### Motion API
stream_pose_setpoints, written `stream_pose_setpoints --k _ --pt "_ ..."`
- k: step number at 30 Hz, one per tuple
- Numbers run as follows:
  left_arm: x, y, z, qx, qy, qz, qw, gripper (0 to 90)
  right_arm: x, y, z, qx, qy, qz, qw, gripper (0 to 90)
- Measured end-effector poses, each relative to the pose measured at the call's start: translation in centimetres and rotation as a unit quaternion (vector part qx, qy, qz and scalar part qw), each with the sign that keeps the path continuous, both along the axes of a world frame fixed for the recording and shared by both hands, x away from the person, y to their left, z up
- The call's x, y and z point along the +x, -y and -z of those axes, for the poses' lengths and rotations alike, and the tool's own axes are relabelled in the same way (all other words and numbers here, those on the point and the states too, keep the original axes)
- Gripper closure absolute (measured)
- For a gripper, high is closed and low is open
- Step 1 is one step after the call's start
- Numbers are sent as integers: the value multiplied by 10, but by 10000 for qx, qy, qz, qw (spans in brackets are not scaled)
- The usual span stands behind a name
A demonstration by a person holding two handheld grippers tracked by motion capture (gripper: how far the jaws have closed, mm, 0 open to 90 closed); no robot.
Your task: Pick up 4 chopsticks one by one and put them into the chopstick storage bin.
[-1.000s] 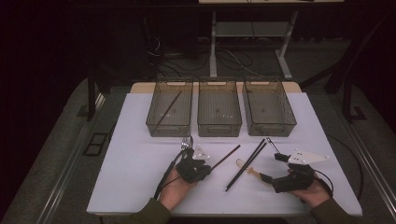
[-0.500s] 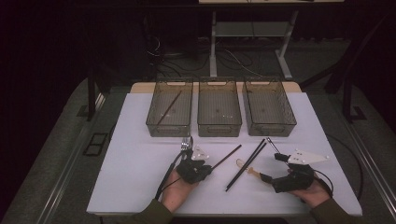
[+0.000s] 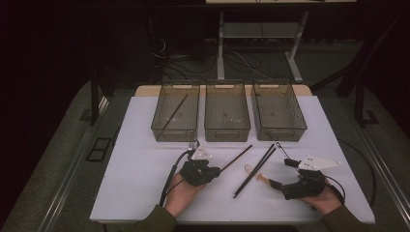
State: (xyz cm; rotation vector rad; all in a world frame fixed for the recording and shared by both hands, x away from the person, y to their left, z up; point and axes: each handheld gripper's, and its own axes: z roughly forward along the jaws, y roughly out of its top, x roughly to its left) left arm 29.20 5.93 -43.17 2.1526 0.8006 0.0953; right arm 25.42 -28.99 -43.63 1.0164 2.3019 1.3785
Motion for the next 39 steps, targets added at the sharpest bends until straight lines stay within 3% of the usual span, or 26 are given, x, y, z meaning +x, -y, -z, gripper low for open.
stream_pose_setpoints --k 7,17,24,39 --pt "3 -7 -5 -223 -75 230 9995 850 0 0 0 4 3 -6 10000 31" --pt "4 -17 -15 -85 68 521 9986 850 -1 0 0 -3 18 -6 10000 31" --pt "7 -27 -20 -45 173 543 9984 850 -1 0 0 3 1 -14 10000 31" --pt "15 -47 -27 -150 70 473 9987 850 -1 1 0 35 -21 13 10000 31"
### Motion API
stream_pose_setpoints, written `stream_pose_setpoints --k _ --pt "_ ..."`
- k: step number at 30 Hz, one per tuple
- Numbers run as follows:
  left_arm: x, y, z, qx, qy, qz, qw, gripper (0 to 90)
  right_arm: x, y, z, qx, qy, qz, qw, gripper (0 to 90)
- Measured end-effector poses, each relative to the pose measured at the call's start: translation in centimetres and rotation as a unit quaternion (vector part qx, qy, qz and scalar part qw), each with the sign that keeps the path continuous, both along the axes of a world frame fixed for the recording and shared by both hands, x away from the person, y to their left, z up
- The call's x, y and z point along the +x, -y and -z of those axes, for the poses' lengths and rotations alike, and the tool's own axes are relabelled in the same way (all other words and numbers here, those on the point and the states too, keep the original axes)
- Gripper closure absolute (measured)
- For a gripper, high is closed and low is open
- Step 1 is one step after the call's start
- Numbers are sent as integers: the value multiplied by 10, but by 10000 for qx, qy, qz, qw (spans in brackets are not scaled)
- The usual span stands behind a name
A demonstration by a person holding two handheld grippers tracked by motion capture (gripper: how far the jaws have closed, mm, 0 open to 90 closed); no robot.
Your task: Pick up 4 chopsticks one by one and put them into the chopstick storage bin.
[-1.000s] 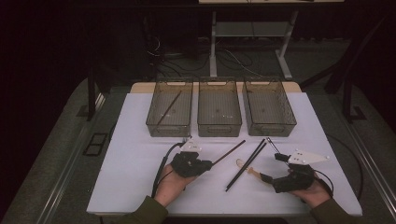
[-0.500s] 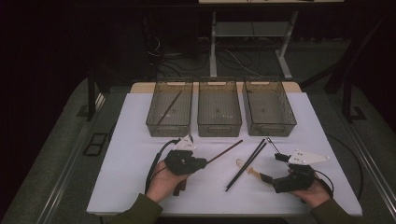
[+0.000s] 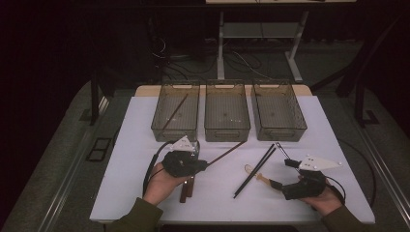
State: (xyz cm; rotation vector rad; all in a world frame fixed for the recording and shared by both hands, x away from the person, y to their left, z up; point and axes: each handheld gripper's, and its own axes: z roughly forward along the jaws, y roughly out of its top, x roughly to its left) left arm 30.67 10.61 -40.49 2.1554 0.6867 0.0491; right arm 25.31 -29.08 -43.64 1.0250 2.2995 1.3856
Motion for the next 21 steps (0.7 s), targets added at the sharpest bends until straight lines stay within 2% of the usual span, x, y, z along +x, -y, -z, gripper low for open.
stream_pose_setpoints --k 6,12,17,21 --pt "5 -7 -7 -38 25 -75 10000 850 1 2 0 62 -16 32 10000 31" --pt "10 -16 -11 -24 8 -165 9999 850 -1 0 -1 22 11 8 10000 31" --pt "19 -24 -14 -125 -15 -302 9995 850 -1 1 0 31 8 30 10000 31" --pt "27 -31 -15 -89 -27 -392 9992 850 -1 2 0 50 -17 56 10000 31"
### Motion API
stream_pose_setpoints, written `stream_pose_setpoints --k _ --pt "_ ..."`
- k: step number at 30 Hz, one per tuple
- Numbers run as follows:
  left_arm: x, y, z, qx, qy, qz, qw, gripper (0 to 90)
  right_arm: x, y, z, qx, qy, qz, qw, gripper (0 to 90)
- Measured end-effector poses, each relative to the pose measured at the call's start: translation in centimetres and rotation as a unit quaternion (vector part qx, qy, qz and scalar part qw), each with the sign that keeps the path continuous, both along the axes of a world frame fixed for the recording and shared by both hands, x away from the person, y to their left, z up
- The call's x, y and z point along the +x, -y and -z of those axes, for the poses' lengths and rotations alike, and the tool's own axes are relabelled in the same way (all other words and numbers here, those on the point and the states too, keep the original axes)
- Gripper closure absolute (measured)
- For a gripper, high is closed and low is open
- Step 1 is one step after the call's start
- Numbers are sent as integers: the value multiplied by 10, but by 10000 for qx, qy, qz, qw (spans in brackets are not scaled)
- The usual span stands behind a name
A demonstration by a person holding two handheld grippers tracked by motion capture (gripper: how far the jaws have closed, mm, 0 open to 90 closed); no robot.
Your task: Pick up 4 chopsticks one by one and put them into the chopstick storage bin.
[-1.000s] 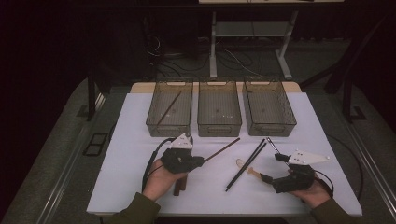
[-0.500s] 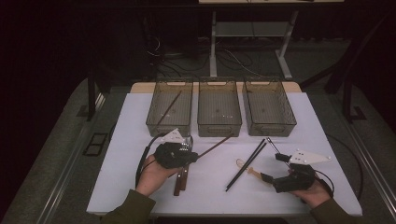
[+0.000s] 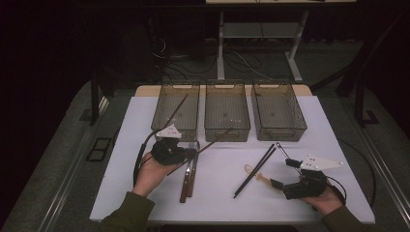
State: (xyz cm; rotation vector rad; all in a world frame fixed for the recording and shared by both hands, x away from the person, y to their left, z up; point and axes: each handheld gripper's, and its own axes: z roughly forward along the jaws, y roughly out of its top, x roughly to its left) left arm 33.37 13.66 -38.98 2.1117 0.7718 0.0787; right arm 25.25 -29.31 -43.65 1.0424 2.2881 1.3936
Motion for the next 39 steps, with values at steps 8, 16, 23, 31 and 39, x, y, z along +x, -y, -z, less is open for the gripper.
stream_pose_setpoints --k 8,16,23,31,39 --pt "13 -7 -3 17 34 -125 9999 850 1 0 0 9 11 -4 10000 31" --pt "30 -12 -13 1 152 -302 9994 850 0 1 0 9 39 34 10000 31" --pt "50 -17 -25 -32 252 -516 9983 849 0 2 1 17 29 103 9999 31" --pt "75 -26 -35 -14 318 -805 9962 849 0 2 1 17 11 146 9999 31" --pt "99 -29 -39 165 352 -1130 9928 849 0 2 2 12 4 182 9998 31"
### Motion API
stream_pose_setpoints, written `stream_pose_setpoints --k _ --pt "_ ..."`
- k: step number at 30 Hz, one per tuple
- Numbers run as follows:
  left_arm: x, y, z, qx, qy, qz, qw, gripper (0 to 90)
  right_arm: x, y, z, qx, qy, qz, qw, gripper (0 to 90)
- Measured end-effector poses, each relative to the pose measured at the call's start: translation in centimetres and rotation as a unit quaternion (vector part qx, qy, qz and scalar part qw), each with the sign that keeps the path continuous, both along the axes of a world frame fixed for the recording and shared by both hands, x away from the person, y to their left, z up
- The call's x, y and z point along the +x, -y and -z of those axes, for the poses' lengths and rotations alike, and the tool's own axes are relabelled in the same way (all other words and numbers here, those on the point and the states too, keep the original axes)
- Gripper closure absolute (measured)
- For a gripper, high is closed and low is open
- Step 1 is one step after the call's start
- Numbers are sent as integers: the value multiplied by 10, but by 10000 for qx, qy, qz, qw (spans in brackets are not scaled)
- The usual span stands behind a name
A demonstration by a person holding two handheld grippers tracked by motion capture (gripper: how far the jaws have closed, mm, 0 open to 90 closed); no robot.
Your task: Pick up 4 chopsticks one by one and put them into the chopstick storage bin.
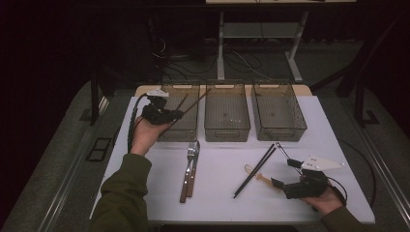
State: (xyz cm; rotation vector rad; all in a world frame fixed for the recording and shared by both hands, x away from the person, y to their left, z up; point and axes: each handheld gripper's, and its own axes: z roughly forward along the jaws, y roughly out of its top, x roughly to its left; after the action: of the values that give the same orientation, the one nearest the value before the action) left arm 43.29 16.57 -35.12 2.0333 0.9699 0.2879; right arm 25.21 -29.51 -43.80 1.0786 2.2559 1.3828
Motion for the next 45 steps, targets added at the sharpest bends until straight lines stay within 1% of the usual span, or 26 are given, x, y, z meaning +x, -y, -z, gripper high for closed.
stream_pose_setpoints --k 2,3,6,7,8,9,11,14,18,21,23,26,29,31,32,34,37,38,43,45 --pt "6 -1 1 11 -11 -79 10000 849 0 0 0 7 -1 1 10000 31" --pt "9 0 2 -22 -30 -119 9999 849 0 0 0 2 -2 4 10000 31" --pt "19 -2 3 41 -51 -244 9997 849 0 0 0 8 -7 6 10000 31" --pt "22 -2 4 71 -47 -304 9995 849 0 0 0 14 -4 9 10000 31" --pt "25 -2 4 62 -92 -422 9990 849 0 0 0 12 -8 6 10000 31" --pt "27 -3 5 51 -97 -447 9989 849 0 0 0 14 -5 5 10000 31" --pt "33 -5 8 23 -120 -594 9982 849 0 0 0 18 -6 6 10000 31" --pt "40 -7 11 114 -134 -632 9978 849 0 0 0 15 -9 3 10000 31" --pt "49 -10 18 123 -210 -802 9965 848 -1 0 0 21 1 -19 10000 31" --pt "54 -12 22 78 -260 -926 9953 848 -1 0 0 18 -1 -19 10000 31" --pt "56 -12 24 61 -262 -998 9946 848 -1 0 0 22 -5 -18 10000 31" --pt "59 -11 28 81 -344 -1053 9938 848 -1 0 0 30 7 -20 10000 31" --pt "60 -9 32 175 -453 -1128 9924 847 -1 0 0 31 11 -24 10000 31" --pt "61 -8 34 281 -516 -1165 9915 847 -1 0 0 32 11 -24 10000 31" --pt "61 -7 35 359 -497 -1149 9915 847 -1 0 0 34 12 -25 10000 31" --pt "61 -6 35 385 -489 -1188 9910 846 -2 0 -1 32 11 -37 10000 31" --pt "62 -6 35 437 -535 -1244 9898 839 -2 0 -1 28 16 -45 10000 31" --pt "62 -6 35 449 -519 -1245 9898 835 -2 0 -1 31 13 -42 10000 31" --pt "61 -5 35 531 -477 -1232 9898 767 -2 0 -1 27 18 -48 10000 31" --pt "61 -4 35 539 -439 -1239 9899 715 -2 0 -1 26 19 -49 10000 31"
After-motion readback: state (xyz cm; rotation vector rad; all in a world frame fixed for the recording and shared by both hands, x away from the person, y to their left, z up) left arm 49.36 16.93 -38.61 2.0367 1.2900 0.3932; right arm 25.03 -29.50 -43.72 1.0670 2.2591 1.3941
